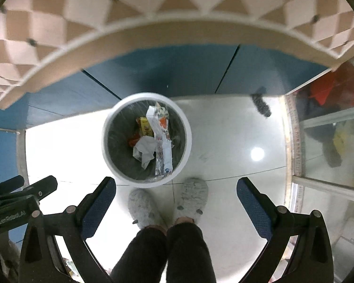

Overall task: Collect trash
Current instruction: 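Raise both tools back up toward the counter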

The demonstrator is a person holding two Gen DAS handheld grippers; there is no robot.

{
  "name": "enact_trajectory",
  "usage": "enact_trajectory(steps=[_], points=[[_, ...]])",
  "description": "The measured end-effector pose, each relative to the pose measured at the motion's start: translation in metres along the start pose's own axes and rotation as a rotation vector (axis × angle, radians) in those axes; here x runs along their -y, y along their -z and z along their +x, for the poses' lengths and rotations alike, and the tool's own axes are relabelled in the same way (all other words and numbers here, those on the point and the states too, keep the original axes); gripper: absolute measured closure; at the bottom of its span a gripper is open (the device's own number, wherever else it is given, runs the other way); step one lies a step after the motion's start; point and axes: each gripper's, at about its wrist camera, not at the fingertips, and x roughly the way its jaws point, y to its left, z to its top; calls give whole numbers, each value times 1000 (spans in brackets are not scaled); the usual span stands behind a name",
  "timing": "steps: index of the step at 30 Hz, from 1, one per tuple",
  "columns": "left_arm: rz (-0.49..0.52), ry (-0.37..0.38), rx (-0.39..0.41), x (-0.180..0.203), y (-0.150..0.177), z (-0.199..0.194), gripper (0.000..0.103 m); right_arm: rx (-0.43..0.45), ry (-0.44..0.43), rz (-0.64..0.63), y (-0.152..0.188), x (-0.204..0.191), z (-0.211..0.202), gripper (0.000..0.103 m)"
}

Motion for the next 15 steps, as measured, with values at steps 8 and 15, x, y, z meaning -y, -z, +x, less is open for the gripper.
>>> enact_trajectory(steps=[8,15], points=[[48,30,76,5,28,-113,0,34,-26,11,11,0,-132,0],[54,70,162,3,47,-207,0,86,-24,35,19,0,-252,0]])
